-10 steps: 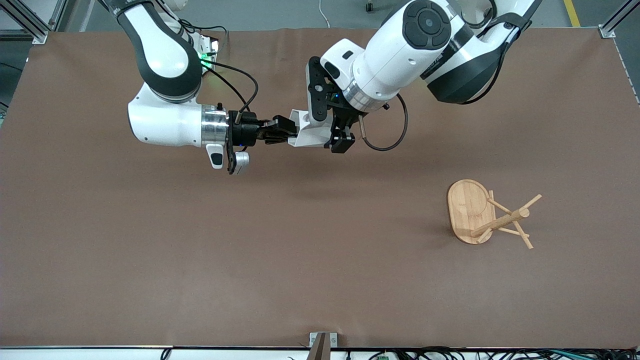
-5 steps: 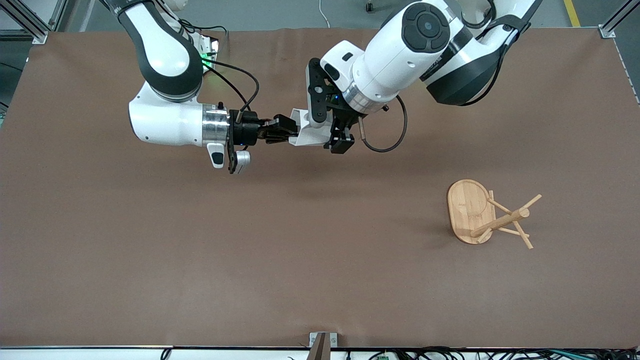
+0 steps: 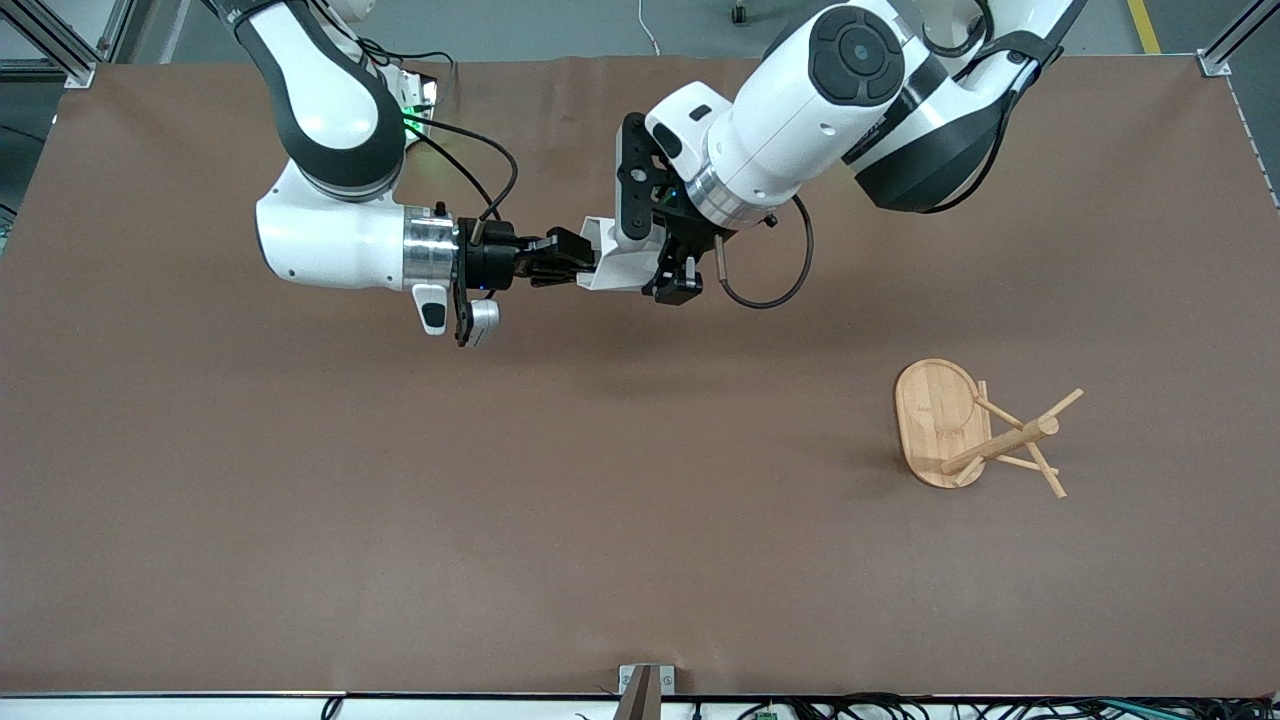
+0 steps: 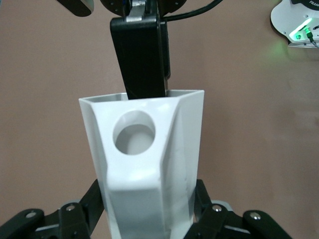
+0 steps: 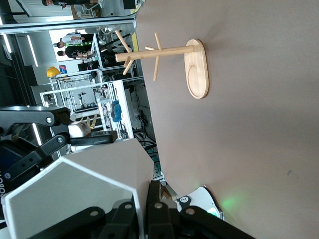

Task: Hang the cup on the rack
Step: 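Close the left gripper on the cup's rim beside the right gripper, then open the right gripper and pull it back from the cup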

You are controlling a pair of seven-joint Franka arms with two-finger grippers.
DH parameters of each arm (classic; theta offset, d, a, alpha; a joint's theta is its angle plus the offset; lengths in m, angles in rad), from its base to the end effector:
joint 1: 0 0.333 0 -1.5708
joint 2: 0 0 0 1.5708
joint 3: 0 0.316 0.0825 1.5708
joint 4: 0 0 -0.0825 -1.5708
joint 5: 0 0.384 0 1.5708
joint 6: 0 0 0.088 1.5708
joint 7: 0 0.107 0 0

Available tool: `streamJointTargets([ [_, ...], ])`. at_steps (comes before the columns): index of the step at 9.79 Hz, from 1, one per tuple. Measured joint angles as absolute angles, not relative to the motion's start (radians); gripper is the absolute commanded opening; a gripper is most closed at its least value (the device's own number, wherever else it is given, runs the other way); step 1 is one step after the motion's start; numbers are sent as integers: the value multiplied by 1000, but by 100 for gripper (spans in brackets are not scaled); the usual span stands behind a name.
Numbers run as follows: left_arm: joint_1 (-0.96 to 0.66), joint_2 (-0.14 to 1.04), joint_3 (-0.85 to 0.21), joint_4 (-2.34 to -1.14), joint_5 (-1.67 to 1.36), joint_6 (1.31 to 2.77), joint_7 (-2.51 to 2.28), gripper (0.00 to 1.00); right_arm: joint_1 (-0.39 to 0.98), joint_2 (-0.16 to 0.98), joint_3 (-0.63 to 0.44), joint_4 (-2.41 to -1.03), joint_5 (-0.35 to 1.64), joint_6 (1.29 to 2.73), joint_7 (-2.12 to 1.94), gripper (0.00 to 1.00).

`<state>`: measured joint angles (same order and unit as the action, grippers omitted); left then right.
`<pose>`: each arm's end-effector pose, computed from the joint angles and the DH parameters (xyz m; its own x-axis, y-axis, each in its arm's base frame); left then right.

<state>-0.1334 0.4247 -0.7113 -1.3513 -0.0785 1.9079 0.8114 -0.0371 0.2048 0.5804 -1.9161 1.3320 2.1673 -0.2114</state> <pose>0.5149 -0.4492 0.5537 0.0260 -0.9194 0.3924 -0.9963 0.0082 0.0852 0.5213 0.3382 0.4418 0.9859 0.0380 -0.1632 -0.1382 -0.3659 -0.9203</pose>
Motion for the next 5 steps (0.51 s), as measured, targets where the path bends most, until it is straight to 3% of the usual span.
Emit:
streamJointTargets([
  [1, -133, 425, -711, -1351, -79, 1908, 811, 0, -37, 205, 580, -1916, 1332, 2167, -211, 99],
  [5, -131, 425, -711, -1351, -79, 1908, 811, 0, -37, 186, 582, -1915, 1334, 2166, -211, 100],
])
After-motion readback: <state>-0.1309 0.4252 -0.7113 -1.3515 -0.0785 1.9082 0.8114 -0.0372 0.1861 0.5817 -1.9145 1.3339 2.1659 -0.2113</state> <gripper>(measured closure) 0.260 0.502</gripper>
